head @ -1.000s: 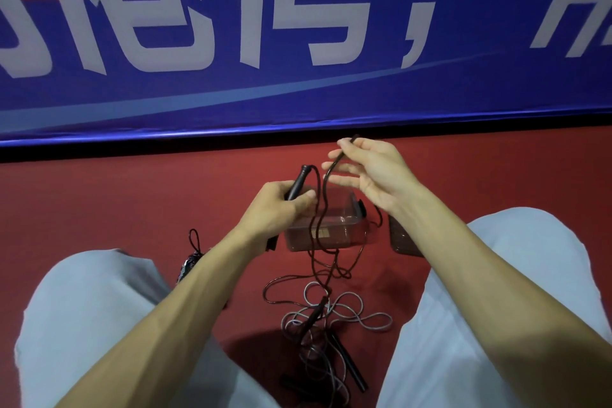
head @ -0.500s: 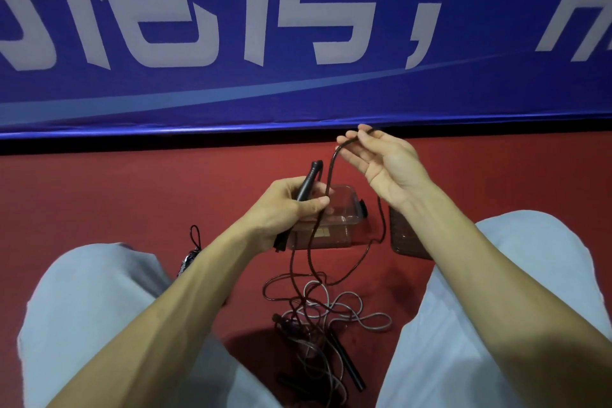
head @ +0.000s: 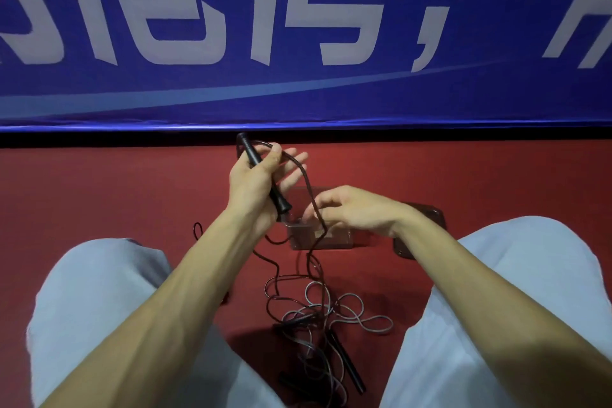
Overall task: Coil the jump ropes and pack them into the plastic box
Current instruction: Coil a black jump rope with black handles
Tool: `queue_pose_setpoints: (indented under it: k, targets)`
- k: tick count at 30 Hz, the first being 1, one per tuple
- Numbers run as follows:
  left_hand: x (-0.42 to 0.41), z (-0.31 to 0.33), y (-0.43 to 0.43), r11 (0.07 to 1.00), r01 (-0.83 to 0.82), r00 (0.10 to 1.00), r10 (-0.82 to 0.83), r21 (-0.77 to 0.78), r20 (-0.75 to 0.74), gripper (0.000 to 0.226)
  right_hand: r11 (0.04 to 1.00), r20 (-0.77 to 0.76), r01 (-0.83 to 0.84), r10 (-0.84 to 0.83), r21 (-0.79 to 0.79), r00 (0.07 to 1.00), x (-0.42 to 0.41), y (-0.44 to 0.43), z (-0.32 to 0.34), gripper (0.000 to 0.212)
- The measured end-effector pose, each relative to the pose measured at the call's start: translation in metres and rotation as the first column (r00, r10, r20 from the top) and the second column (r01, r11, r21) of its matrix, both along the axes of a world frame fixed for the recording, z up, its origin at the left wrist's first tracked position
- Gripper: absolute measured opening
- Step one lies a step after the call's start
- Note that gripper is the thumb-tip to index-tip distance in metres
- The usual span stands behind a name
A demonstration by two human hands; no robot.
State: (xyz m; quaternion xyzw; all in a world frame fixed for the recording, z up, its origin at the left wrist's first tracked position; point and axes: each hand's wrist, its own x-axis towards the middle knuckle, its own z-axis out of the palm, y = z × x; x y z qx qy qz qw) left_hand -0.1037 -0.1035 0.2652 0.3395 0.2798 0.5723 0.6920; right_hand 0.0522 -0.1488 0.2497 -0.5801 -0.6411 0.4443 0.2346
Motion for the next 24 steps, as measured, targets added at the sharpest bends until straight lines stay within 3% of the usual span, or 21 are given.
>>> queue_pose_setpoints:
  k: [4,9,15,20,22,24]
  targets:
    - [-0.006,0.001,0.005,0.997,-0.073,0.994,0.075,-0.03,0.074,0.005,1.0,0.079,-0.006,0.008,-0.021,0.997,0.001,0.0,-0.003,0.024]
    - [-0.005,0.0,0.008,0.991,-0.124,0.988,0.127,-0.042,0.088,0.006,0.994,-0.002,0.036,-0.036,0.105,0.999,0.004,0.003,-0.006,0.011]
    - [0.001,-0.007,0.005,1.0,0.008,0.967,-0.011,-0.016,-0.253,0.02,0.906,-0.326,0.349,-0.264,0.238,0.908,0.012,0.003,0.01,0.01]
    - [0.008,-0.013,-0.007,0.959,0.274,0.764,-0.176,0.066,-0.621,0.02,0.794,-0.617,0.564,-0.331,0.226,0.714,0.019,0.002,0.026,0.007]
    - [0.009,-0.013,-0.012,0.922,0.377,0.682,-0.214,0.085,-0.7,0.015,0.766,-0.702,0.617,-0.339,0.181,0.626,0.022,0.002,0.029,0.005]
    - [0.01,-0.013,-0.017,0.899,0.432,0.663,-0.262,0.073,-0.702,0.013,0.732,-0.773,0.669,-0.351,0.125,0.528,0.024,0.003,0.031,0.006]
